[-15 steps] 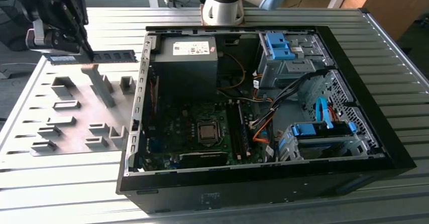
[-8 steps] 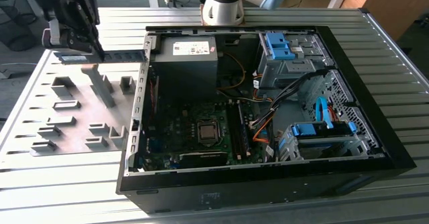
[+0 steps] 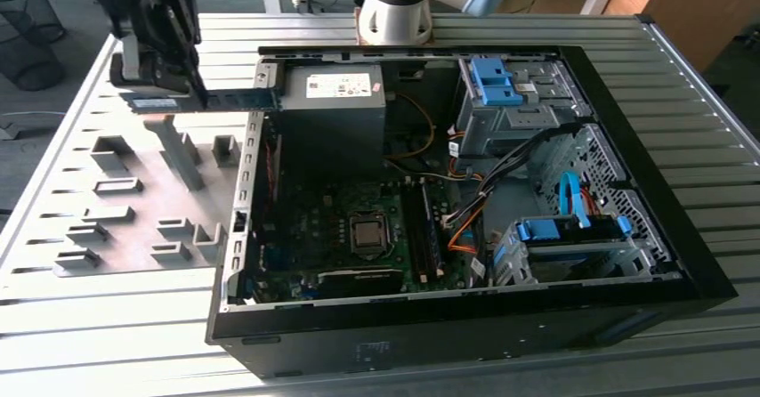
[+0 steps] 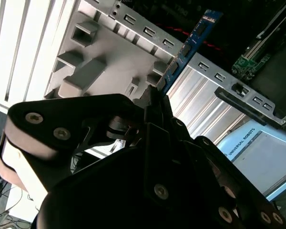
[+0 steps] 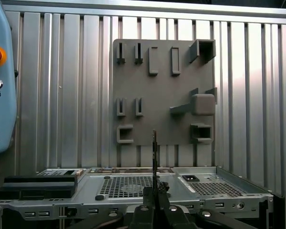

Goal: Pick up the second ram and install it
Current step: 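Pick up the second ram and move it above second insertion slot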

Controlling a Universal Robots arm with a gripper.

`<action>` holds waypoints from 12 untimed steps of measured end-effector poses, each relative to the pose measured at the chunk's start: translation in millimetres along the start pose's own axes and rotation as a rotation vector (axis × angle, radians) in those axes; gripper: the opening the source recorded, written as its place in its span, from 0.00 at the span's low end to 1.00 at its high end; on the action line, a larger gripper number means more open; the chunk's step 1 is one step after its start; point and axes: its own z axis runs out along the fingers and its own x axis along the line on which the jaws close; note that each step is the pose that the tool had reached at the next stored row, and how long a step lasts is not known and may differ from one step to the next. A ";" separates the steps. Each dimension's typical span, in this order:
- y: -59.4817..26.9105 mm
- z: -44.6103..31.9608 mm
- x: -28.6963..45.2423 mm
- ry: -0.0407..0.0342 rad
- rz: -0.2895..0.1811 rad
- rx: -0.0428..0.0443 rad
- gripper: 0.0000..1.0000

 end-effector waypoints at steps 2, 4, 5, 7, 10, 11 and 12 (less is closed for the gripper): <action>-5.4 0.1 -0.1 0.0000 0.000 -0.0015 0.14; -10.3 0.4 -0.1 0.0000 0.001 -0.0023 0.14; -12.7 0.5 -0.1 -0.0001 0.001 -0.0024 0.14; -18.1 0.5 -0.1 0.0000 0.002 -0.0024 0.14; -26.3 1.0 -0.2 -0.0002 0.003 -0.0022 0.14; -30.3 1.0 -0.3 -0.0001 0.003 -0.0022 0.14; -34.6 1.2 -0.3 -0.0001 0.003 -0.0022 0.14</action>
